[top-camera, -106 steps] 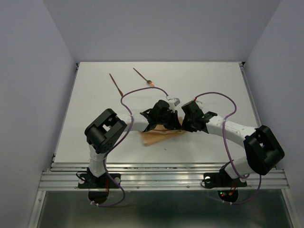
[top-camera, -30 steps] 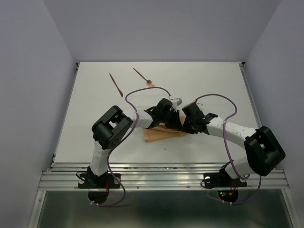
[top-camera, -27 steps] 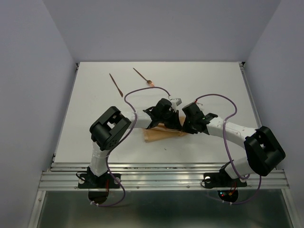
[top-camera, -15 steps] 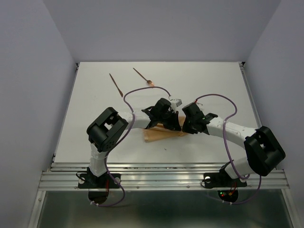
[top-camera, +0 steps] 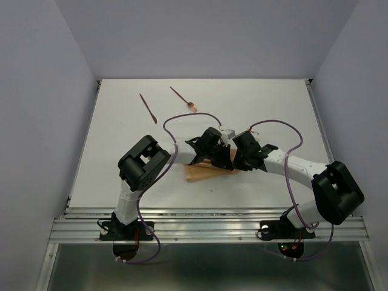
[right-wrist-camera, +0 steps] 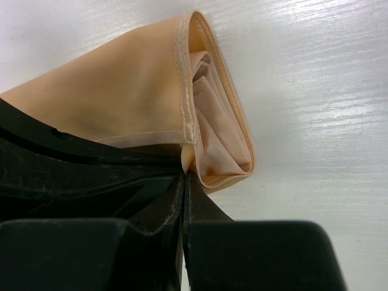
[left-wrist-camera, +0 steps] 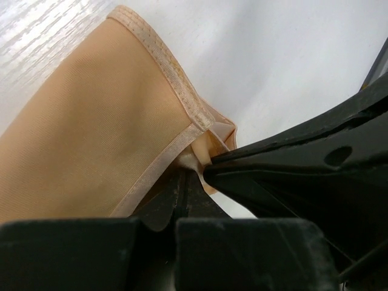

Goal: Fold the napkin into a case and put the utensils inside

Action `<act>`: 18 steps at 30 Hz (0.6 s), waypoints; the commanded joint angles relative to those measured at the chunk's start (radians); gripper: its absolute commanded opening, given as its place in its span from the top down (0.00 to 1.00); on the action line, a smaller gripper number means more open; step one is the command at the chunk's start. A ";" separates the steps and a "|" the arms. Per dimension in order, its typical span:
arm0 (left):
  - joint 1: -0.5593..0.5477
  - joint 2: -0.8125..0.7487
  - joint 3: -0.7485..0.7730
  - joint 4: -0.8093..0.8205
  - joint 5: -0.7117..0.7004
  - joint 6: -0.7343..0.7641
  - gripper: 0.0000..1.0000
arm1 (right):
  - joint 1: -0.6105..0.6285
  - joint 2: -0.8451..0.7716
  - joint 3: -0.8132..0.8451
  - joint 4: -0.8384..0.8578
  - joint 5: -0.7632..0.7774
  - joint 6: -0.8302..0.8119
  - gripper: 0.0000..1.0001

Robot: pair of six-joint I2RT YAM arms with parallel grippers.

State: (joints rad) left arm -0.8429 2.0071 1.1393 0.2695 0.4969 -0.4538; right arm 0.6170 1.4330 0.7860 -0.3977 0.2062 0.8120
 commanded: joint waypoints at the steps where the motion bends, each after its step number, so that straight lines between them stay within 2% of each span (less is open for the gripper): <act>1: -0.016 0.021 0.030 0.033 0.014 0.000 1.00 | 0.013 -0.029 0.035 -0.006 0.012 0.004 0.99; 11: -0.016 0.039 0.036 0.105 -0.001 -0.055 1.00 | 0.013 -0.019 0.025 -0.001 0.010 0.007 0.99; 18: -0.010 0.007 0.005 0.140 -0.087 -0.092 1.00 | 0.013 -0.046 0.012 -0.015 0.025 0.015 0.99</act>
State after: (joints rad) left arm -0.8513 2.0335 1.1454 0.3553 0.4618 -0.5262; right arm 0.6170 1.4330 0.7864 -0.4118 0.2134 0.8127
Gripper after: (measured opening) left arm 0.022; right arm 0.017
